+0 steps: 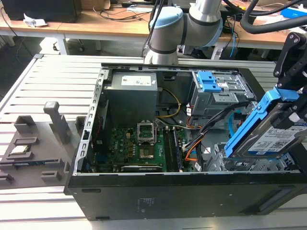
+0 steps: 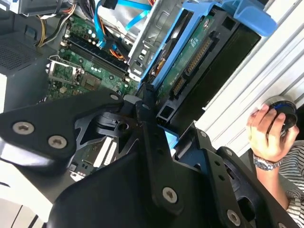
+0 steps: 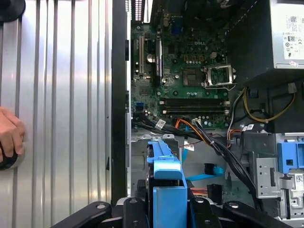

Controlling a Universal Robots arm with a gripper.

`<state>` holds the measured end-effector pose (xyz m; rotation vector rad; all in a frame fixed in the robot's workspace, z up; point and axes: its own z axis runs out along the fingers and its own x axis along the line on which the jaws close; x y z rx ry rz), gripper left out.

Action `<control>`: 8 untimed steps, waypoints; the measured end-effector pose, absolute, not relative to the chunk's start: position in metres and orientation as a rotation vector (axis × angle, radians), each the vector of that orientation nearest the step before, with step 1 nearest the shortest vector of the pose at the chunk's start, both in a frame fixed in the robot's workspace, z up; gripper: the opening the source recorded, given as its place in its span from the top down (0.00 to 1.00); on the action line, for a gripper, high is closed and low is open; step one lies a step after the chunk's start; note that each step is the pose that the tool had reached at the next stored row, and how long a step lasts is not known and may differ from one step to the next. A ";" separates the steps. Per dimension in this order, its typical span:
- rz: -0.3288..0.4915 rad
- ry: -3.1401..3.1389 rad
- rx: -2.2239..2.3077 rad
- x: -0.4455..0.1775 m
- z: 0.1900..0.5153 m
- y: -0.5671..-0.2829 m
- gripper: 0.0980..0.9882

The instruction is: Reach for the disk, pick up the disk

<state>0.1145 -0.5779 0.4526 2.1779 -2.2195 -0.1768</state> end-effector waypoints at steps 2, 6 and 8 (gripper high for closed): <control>-0.177 -2.218 2.179 0.115 0.452 -0.575 0.70; -0.176 -2.212 2.185 0.115 0.449 -0.565 0.70; -0.177 -2.211 2.186 0.115 0.449 -0.564 0.70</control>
